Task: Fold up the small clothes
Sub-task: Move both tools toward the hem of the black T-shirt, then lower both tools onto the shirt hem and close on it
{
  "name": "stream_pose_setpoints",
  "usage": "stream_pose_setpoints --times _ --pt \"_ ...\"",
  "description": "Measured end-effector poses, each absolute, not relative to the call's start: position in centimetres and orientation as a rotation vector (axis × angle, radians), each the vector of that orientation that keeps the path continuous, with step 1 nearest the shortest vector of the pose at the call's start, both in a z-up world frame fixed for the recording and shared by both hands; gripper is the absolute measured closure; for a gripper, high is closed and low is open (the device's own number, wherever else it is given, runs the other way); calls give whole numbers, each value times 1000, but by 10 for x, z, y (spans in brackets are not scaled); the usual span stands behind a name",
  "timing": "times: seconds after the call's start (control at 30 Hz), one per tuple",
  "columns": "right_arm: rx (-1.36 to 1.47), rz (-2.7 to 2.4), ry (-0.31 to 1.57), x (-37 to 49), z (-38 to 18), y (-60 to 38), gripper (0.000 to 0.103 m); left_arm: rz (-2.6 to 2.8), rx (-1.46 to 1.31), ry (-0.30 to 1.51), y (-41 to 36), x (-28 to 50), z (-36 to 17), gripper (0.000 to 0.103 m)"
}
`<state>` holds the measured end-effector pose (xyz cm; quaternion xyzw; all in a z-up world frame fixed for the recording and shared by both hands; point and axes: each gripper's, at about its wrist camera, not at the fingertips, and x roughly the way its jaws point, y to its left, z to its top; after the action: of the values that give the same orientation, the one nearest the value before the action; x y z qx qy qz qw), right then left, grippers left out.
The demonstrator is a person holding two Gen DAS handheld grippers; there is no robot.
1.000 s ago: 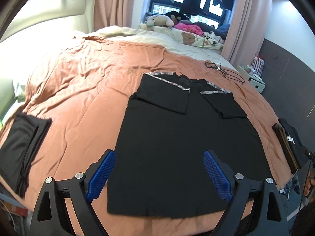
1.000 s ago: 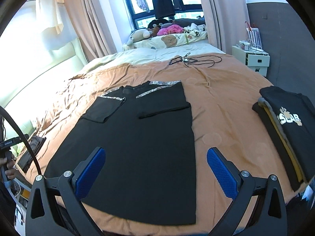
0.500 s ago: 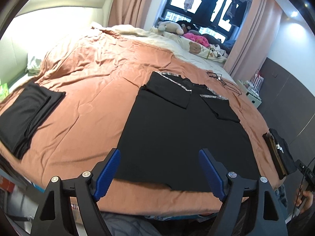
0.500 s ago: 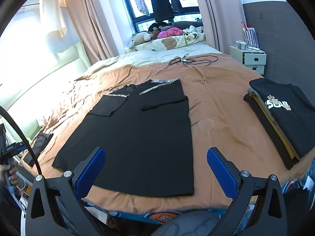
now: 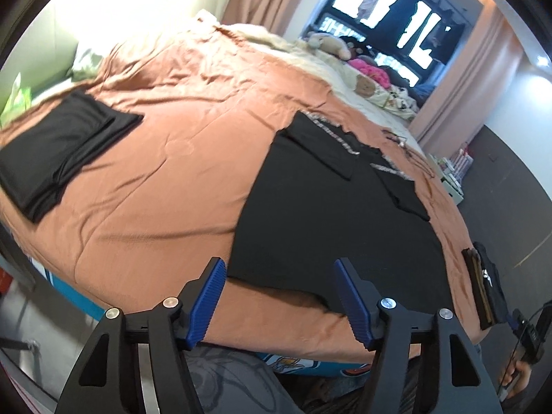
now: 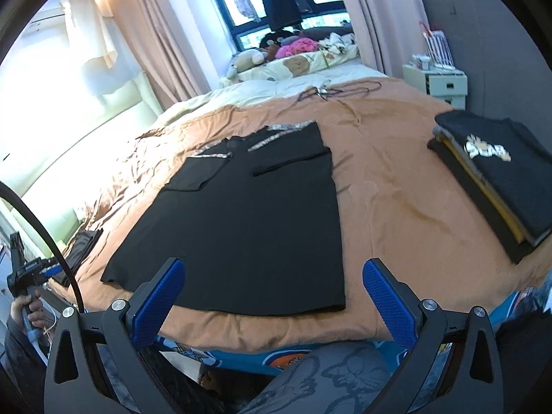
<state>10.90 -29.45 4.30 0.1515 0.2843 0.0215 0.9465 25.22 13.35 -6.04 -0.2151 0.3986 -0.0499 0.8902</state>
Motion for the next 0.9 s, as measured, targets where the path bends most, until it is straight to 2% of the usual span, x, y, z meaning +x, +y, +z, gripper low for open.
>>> stream_pose_setpoints --times 0.2,0.43,0.53,0.6,0.8,0.83,0.9 --pt "363 34 620 133 18 -304 8 -89 -500 882 146 269 -97 38" --pt "394 -5 696 166 -10 -308 11 -64 -567 954 159 289 -141 40" --pt "420 -20 747 180 -20 -315 20 -55 -598 995 164 295 -159 46" --pt "432 -25 785 192 -25 -318 24 -52 -616 1007 166 298 -166 47" --pt "418 -25 867 220 -38 -315 25 -60 -629 1011 170 306 -167 48" --pt "422 -24 882 225 -41 -314 27 -65 -635 1014 170 308 -168 48" --pt "437 -11 908 233 -47 -314 37 -77 -655 1024 172 311 -171 54"
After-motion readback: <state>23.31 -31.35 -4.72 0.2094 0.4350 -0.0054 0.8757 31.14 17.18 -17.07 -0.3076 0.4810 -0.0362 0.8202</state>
